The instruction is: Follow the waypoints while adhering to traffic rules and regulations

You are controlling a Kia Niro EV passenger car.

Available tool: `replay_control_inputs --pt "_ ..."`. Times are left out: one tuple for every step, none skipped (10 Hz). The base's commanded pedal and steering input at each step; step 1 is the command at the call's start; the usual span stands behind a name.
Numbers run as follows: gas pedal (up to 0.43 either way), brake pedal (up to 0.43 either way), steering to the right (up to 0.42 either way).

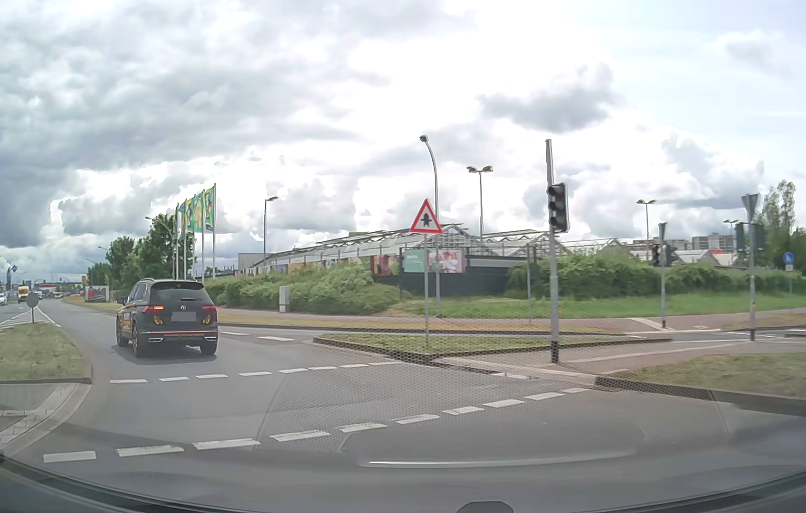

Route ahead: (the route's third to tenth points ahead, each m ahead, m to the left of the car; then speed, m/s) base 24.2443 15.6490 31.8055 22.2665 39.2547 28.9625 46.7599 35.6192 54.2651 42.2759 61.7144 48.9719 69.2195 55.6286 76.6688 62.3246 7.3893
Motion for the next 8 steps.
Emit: replay_control_inputs --pt "0.150 0.000 -0.255" --pt "0.150 0.000 -0.254" --pt "0.150 0.000 -0.253" --pt "0.150 0.000 -0.253" --pt "0.150 0.000 -0.252" --pt "0.150 0.000 -0.252" --pt "0.150 0.000 -0.249" --pt "0.150 0.000 -0.249"
